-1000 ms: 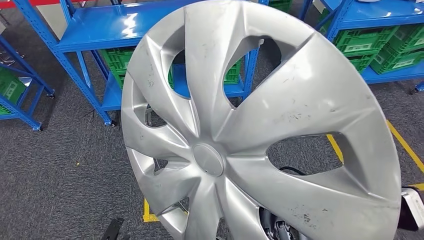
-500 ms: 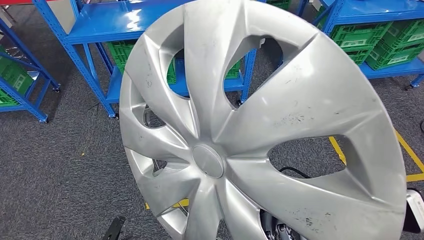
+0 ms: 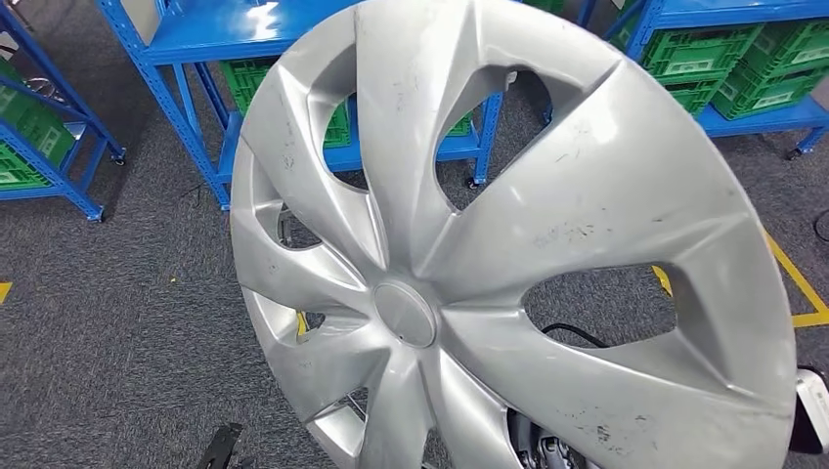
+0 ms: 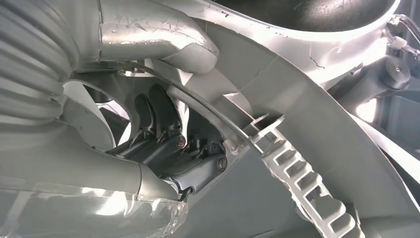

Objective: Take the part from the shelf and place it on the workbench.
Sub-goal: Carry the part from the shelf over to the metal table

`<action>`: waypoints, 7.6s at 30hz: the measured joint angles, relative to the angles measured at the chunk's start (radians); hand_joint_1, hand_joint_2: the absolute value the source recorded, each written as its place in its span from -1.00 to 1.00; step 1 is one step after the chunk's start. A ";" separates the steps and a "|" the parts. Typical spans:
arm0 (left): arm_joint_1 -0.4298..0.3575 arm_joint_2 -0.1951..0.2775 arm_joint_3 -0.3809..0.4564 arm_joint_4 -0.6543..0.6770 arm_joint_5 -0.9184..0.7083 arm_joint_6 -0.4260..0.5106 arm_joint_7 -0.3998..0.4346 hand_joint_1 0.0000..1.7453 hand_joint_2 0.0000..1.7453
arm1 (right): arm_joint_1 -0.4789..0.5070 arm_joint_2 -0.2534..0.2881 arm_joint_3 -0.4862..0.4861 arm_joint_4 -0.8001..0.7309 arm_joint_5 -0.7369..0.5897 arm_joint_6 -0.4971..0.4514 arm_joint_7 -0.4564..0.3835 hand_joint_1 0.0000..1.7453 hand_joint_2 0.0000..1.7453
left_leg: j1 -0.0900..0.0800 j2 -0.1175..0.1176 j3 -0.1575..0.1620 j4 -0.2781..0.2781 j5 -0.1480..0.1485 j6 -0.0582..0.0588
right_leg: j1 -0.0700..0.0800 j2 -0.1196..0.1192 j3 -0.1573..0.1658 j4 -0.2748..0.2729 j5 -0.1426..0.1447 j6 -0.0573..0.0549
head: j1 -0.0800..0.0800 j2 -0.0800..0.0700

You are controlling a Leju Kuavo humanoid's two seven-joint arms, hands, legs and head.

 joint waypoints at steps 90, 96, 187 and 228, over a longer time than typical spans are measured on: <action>0.063 0.031 0.082 -0.103 -0.091 0.003 0.055 -1.00 1.00 | 0.076 -0.002 -0.021 -0.018 0.096 0.002 -0.118 0.42 1.00 | 0.021 0.003 0.109 -0.022 -0.086 -0.002 | -0.015 0.002 -0.172 0.181 0.015 0.021 | -0.002 0.000; 0.060 0.031 0.082 -0.102 -0.091 -0.005 0.047 -1.00 1.00 | 0.077 0.005 -0.026 -0.018 0.121 0.002 -0.134 0.42 1.00 | 0.018 -0.001 0.084 0.009 -0.094 -0.033 | -0.015 0.006 -0.107 0.033 0.069 -0.007 | -0.004 0.000; 0.055 0.019 0.090 -0.096 -0.125 0.003 0.039 -1.00 1.00 | 0.056 0.005 -0.032 -0.024 0.208 -0.024 -0.201 0.42 1.00 | 0.026 -0.104 0.070 0.015 -0.086 -0.038 | -0.023 0.035 -0.123 0.051 0.070 -0.006 | -0.003 0.000; 0.067 0.027 0.134 -0.114 -0.163 0.003 0.053 -1.00 1.00 | 0.053 0.027 -0.043 -0.025 0.221 -0.017 -0.210 0.42 1.00 | 0.026 0.019 -0.011 0.163 -0.128 -0.047 | -0.005 -0.045 -0.119 0.052 0.062 -0.040 | -0.010 0.000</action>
